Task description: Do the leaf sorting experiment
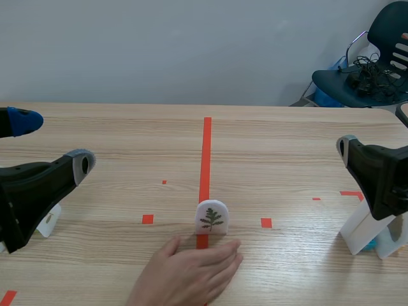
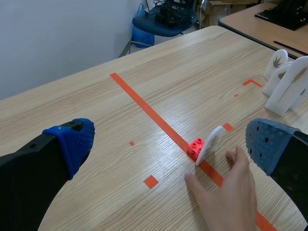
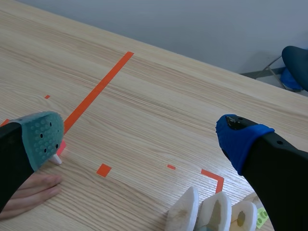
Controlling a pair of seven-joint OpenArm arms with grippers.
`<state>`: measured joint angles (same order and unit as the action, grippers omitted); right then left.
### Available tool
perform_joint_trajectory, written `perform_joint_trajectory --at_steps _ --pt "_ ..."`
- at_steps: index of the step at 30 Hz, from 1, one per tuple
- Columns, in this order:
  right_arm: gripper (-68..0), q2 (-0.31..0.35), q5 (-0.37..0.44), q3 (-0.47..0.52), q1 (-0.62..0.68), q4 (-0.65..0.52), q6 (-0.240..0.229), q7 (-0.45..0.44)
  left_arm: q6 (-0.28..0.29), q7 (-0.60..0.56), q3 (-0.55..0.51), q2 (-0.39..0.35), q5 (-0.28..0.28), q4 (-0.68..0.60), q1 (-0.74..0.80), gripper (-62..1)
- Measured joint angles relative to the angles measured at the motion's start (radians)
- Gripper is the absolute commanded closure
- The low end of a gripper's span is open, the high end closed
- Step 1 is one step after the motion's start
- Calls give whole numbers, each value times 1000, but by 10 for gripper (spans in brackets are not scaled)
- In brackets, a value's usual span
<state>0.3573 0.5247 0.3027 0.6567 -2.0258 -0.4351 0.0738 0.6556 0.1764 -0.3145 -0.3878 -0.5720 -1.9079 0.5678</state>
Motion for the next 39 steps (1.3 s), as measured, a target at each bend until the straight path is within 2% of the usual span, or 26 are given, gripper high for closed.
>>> perform_joint_trajectory --at_steps 4,8,13,20,25,28,31,35,39 --pt "-679 0 0 0 0 0 0 0 0 11 17 0 12 20 0 -623" --pt "-679 0 0 0 0 0 0 0 -1 -8 109 0 57 100 -17 -623" --pt "-679 0 0 0 0 0 0 0 -19 -101 270 17 204 275 -119 -623" --pt "-679 0 -1 0 0 0 0 0 -64 -243 468 103 410 571 -314 -623" --pt "-679 0 -1 0 0 0 0 0 -181 -359 602 156 524 772 -446 -623" --pt "-679 0 -1 0 0 0 0 0 -189 -411 653 187 591 870 -515 -623" --pt "-679 0 -1 0 0 0 0 0 -221 -442 708 212 628 934 -565 -623" --pt "-679 0 -2 0 0 0 0 0 -256 -452 758 232 625 958 -592 -623" --pt "-679 0 -4 0 0 0 0 0 -256 -458 766 233 624 952 -598 -431"
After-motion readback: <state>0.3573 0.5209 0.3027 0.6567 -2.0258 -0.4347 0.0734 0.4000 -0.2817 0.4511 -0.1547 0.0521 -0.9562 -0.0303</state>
